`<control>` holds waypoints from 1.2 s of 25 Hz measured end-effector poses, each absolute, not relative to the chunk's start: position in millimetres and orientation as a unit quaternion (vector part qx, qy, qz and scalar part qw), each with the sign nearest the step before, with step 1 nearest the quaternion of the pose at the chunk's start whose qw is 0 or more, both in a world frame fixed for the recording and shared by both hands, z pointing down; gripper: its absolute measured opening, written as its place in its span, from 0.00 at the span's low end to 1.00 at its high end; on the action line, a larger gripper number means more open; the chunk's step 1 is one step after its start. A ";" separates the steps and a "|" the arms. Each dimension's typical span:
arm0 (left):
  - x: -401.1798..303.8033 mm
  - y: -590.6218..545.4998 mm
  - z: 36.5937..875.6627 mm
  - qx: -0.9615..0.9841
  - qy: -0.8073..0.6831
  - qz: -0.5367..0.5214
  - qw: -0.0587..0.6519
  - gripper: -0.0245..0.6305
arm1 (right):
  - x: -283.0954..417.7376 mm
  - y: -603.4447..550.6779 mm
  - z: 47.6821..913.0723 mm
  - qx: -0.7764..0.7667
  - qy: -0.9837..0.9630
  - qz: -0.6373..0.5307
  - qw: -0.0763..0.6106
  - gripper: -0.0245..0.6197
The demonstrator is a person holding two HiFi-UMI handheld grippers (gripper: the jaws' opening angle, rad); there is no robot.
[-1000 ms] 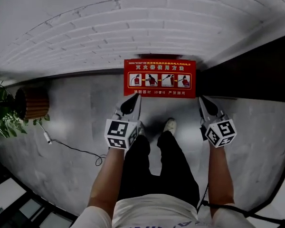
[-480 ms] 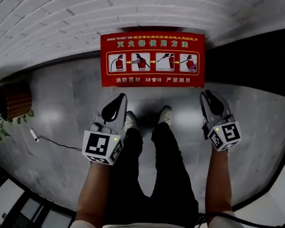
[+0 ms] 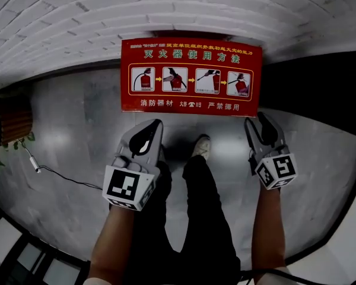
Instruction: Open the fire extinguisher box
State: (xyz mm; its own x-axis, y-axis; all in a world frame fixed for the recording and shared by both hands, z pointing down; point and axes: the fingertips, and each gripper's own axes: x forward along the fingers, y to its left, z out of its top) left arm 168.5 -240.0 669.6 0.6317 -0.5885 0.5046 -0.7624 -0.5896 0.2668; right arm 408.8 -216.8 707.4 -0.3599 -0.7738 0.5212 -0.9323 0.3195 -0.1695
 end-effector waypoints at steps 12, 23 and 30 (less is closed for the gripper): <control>160.3 -247.6 668.7 0.871 -0.395 0.184 0.227 0.05 | 404.7 -217.4 692.1 0.537 -0.801 0.207 0.165 0.23; 161.9 -249.0 631.1 0.883 -0.391 0.164 0.202 0.05 | 405.8 -236.0 602.5 0.586 -0.788 0.170 0.081 0.23; 154.1 -263.4 613.8 0.879 -0.401 0.160 0.199 0.04 | 418.7 -316.2 536.6 0.592 -0.792 0.149 0.026 0.23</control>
State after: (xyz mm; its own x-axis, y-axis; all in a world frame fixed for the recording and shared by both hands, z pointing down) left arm 154.1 -263.4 613.8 0.6263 -0.6422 0.4419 -0.7700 -0.5983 0.2217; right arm 418.7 -316.2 536.6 -0.2976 -0.9294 0.2182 -0.9452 0.2547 -0.2045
